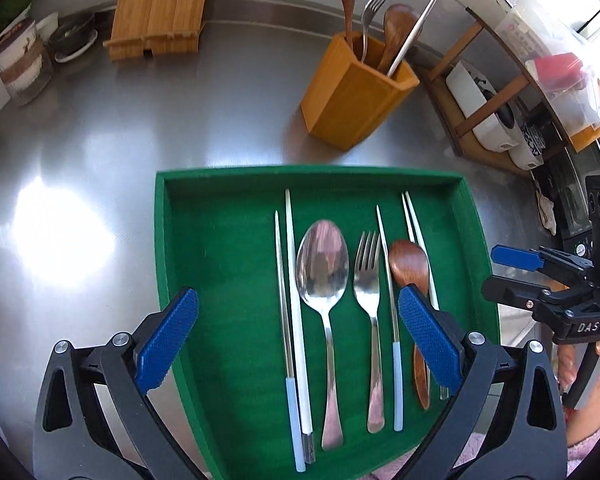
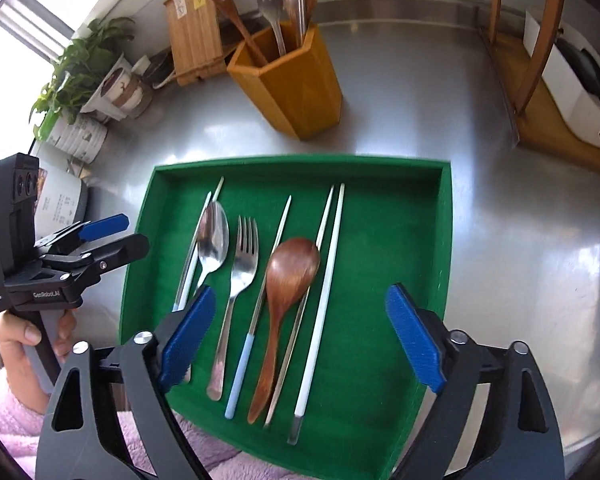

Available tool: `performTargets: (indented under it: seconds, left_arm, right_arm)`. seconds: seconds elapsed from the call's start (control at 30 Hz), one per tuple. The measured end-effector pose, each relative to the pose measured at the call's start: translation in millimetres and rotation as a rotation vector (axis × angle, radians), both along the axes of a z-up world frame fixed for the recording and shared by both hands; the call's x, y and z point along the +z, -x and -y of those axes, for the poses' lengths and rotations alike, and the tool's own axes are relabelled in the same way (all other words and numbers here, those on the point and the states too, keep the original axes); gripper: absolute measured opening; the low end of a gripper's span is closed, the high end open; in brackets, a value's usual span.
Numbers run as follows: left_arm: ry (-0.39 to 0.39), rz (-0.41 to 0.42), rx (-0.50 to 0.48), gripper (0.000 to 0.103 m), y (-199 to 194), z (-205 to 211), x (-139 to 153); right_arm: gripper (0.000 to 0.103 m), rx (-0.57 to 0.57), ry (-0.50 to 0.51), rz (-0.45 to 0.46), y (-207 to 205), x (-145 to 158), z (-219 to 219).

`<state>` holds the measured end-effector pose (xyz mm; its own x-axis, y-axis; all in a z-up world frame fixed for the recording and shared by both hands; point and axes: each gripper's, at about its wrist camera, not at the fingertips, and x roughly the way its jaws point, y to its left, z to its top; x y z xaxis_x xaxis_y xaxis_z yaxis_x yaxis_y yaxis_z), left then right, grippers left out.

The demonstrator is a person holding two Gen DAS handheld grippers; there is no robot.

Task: Organize utensils
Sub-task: 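Grasp the steel spoon with the left tool while the right tool grasps the wooden spoon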

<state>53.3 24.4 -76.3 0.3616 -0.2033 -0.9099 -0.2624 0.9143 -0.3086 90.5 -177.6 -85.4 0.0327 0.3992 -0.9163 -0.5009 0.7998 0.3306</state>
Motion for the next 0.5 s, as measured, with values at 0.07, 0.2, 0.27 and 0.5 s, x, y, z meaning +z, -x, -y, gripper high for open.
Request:
performTargets:
  seconds: [0.07, 0.2, 0.27, 0.5]
  left_arm:
    - [0.024, -0.039, -0.008, 0.095, 5.8, 3.3, -12.2]
    - [0.062, -0.055, -0.020, 0.078, 13.7, 6.9, -23.3]
    - [0.085, -0.050, -0.019, 0.059, 15.7, 7.8, -24.7]
    - [0.122, -0.062, -0.057, 0.032, 13.4, 18.5, -30.3]
  right_arm:
    - [0.051, -0.005, 0.027, -0.033, 4.8, -11.8, -1.2]
    - [0.022, -0.035, 0.026, -0.076, 6.7, -25.2, 2.5]
    - [0.016, -0.044, 0.002, -0.099, 7.6, -28.5, 3.0]
    - [0.015, -0.030, -0.041, -0.135, 11.5, -32.2, -7.0]
